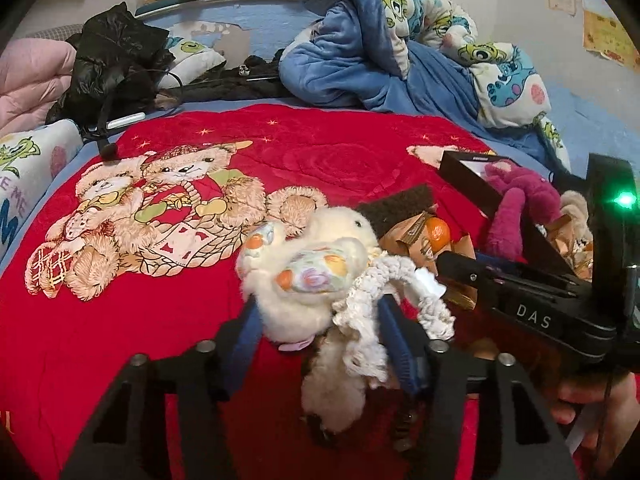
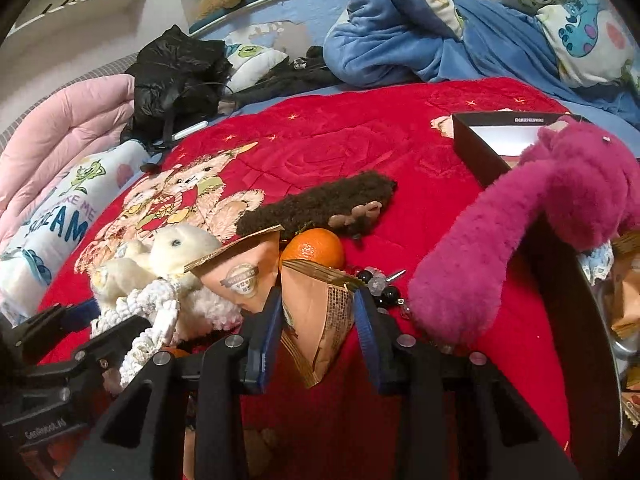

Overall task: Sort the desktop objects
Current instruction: 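Close the right tool on the tan snack packet while the left tool grasps the white lace scrunchie, then carry the snack packet in the right tool and the scrunchie in the left tool to the black tray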

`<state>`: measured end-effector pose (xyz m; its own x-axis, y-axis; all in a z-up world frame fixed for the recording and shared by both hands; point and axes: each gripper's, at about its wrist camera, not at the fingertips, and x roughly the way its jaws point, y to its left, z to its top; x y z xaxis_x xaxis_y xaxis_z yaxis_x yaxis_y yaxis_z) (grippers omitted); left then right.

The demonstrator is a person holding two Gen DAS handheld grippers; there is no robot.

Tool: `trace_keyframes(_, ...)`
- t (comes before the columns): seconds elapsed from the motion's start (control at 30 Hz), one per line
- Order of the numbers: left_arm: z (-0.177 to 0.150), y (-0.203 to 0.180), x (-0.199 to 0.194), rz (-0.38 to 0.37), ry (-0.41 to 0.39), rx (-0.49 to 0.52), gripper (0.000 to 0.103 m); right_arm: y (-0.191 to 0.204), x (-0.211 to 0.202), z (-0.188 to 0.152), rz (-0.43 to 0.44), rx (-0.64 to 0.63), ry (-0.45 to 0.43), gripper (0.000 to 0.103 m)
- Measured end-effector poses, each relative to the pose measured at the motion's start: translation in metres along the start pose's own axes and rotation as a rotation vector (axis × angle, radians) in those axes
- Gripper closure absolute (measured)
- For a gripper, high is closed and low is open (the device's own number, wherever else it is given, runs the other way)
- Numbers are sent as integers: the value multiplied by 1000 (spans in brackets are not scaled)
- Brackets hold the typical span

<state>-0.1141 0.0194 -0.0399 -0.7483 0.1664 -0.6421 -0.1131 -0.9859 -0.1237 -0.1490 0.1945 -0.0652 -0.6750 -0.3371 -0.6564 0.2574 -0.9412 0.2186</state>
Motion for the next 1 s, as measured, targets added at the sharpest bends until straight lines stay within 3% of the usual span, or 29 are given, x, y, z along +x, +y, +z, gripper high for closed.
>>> trace_keyframes(0.07,1,0,-4,4,-12,1,56,-1,-2,0,4,9,-3,70)
trace_keyframes(0.1,1,0,-6,15,-18,2,67,-2,-3,0,5,16,-7,70)
trace_keyframes(0.3,0,5,-14,9,-17,2,70,2,-20,0,3,33,-59,72)
trace_keyframes(0.5,1,5,-33,-4,-65,13,73,11,-32,0,11,37,-77,72)
trace_keyframes(0.53,1,4,-36,-6,-71,16,76,13,-34,0,16,36,-80,72)
trace_keyframes(0.57,1,4,-41,-13,-83,17,90,15,-36,0,19,34,-83,72)
trace_keyframes(0.6,1,3,-47,-29,-94,15,93,18,-38,0,21,30,-86,72)
trace_keyframes(1.0,-4,-1,-75,-63,-129,68,93,22,-54,0,31,27,-111,72)
